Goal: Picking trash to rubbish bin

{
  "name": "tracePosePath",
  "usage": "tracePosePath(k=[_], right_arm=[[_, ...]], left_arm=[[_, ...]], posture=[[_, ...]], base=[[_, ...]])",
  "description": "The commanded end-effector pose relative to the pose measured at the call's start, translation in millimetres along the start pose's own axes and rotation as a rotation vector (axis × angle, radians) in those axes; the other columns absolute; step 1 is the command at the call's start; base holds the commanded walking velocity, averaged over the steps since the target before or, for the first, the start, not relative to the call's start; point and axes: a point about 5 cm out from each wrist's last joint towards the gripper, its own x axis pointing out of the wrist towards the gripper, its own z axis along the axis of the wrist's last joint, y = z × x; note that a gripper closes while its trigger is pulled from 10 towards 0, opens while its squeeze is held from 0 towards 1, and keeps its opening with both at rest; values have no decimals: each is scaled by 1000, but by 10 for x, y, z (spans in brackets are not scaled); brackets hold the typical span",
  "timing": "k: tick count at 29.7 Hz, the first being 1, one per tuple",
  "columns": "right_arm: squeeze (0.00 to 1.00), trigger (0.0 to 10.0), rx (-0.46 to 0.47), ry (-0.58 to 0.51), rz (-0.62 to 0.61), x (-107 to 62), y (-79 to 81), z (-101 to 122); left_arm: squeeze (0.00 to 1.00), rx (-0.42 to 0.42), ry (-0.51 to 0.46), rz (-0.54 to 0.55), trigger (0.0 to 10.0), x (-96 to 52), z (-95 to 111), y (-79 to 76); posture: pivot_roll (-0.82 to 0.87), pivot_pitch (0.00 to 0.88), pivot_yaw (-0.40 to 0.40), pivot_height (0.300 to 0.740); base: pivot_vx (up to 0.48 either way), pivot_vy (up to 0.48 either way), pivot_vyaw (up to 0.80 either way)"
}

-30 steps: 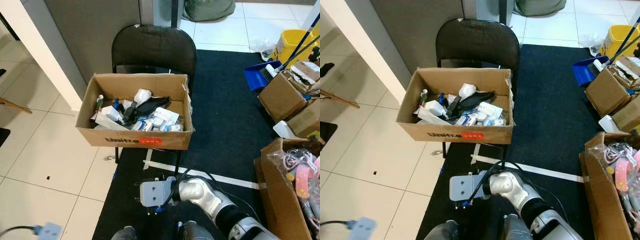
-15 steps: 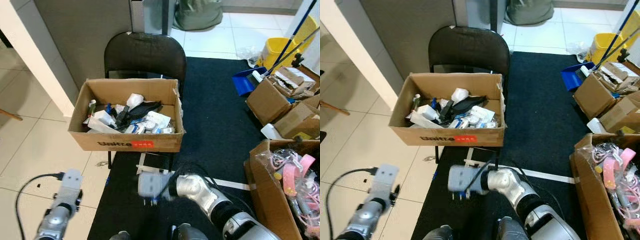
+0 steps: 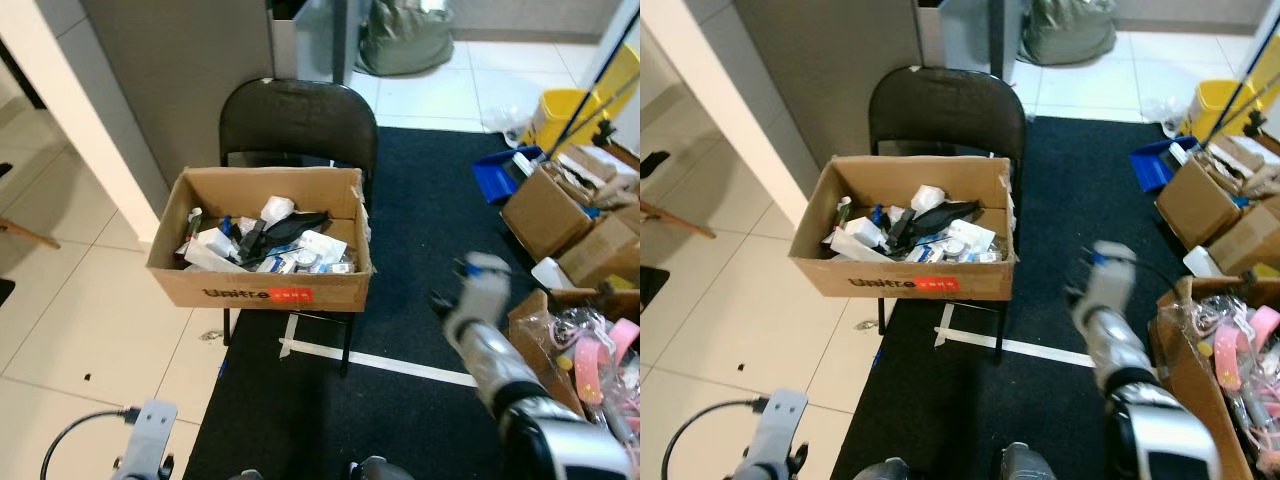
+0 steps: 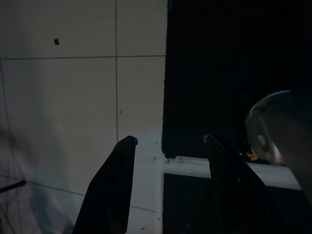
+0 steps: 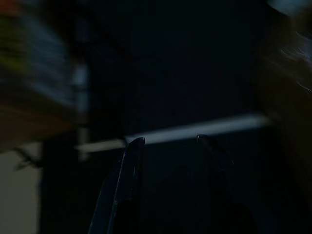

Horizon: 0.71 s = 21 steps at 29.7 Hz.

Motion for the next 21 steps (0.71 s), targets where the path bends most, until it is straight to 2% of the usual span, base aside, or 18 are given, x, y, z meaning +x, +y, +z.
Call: tracePosePath(k=[1,4,7,8,9,13,15,21], right_arm=[[0,10000,36,73,-38,-44,-52,-206],[0,10000,-35,230,-76,-190,-219,-628],[0,10000,-42,353,-55,-344,-262,-982],[0,10000,-42,353,-55,-344,-262,-982],[0,10000,-101,427,-78,-432,-289,-1156],[0,10000,-110,475,-74,-495,-269,-1280],[0,10000,-143,503,-55,-526,-235,-1346],[0,10000,-205,537,-37,-558,-232,-1401]], left_arm=[[0,-20,48,5,10000,-31,-121,16],[0,-43,86,-1,10000,-56,-222,-31],[0,-81,130,-4,10000,-88,-336,-95],[0,-81,130,-4,10000,-88,-336,-95],[0,-83,154,-16,10000,-110,-405,-148],[0,-88,168,-23,10000,-126,-448,-190],[0,-95,168,-25,10000,-125,-448,-204],[0,-102,163,-32,10000,-119,-433,-239]], posture=[[-6,77,76,740],[-11,72,70,740],[-2,67,61,740],[-2,67,61,740],[-4,56,57,740],[-3,55,52,740],[-2,52,49,740],[17,58,44,740]], base=[[0,0,0],[0,0,0],[0,0,-267],[0,0,-800],[0,0,-800],[0,0,-800],[0,0,-800],[0,0,-792]])
